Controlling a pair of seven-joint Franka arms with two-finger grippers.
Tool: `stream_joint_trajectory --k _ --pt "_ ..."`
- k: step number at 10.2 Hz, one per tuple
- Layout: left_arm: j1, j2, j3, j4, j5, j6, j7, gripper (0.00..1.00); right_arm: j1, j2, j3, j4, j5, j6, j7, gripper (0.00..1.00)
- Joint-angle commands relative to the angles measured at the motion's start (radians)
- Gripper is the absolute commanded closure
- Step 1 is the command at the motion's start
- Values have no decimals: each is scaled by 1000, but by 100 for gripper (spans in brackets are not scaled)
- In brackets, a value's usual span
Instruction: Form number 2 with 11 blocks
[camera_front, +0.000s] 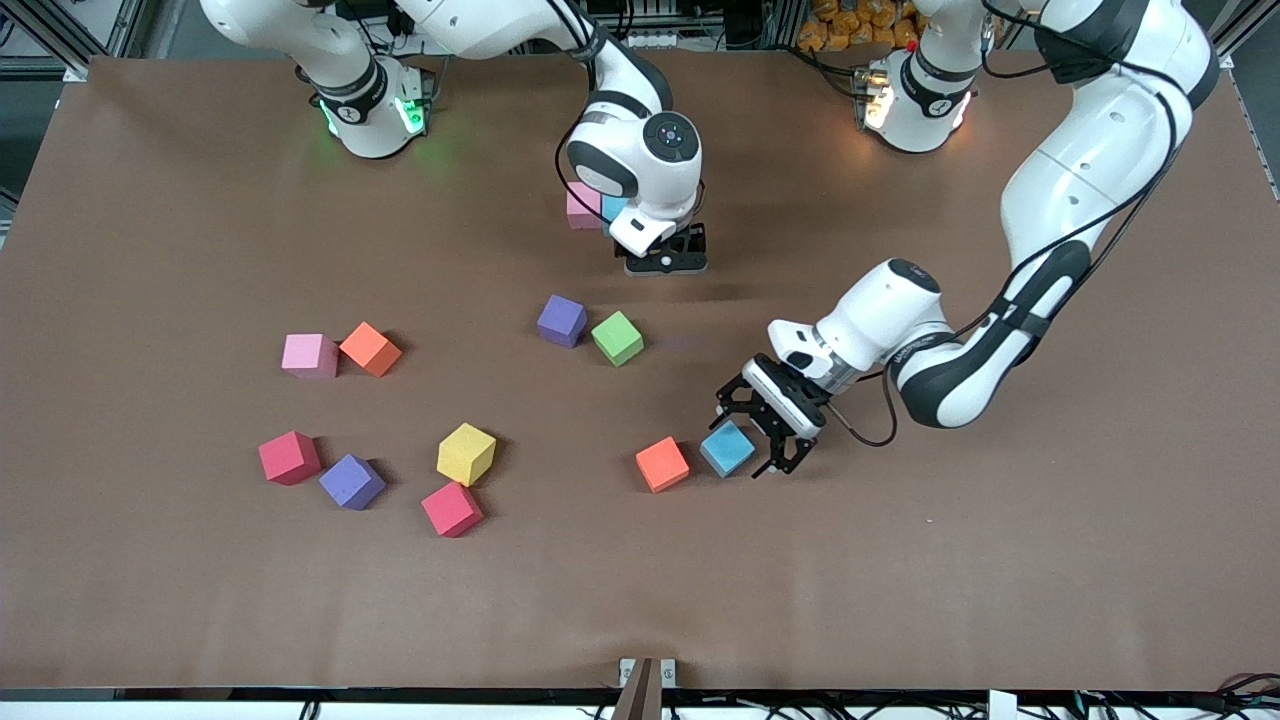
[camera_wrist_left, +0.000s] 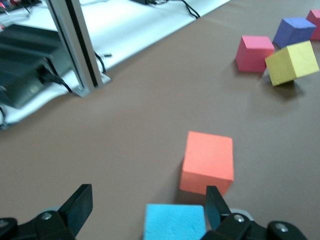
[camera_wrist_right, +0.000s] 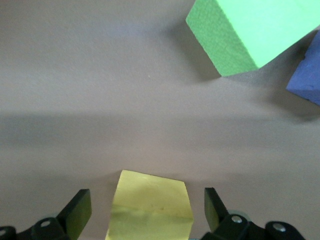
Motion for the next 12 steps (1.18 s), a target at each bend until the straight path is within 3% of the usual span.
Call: stream_joint_trajectory --k 1,4,7,9,12 --pt "23 -141 -6 -53 24 6 -36 0 -25 -51 5 -7 -18 -16 33 0" --pt "42 -277 -23 -145 -10 -1 -137 0 -98 -125 7 -11 -18 -72 18 0" --pt "43 -414 -32 -257 -125 -14 -169 0 -230 -163 7 -41 -18 -88 10 0" --pt "82 -442 -90 -280 -148 -37 -174 0 -339 -168 7 -41 -18 -120 -97 0" --pt "114 -496 -157 -321 -151 -71 -368 0 -483 -157 8 -30 -19 -126 -202 0"
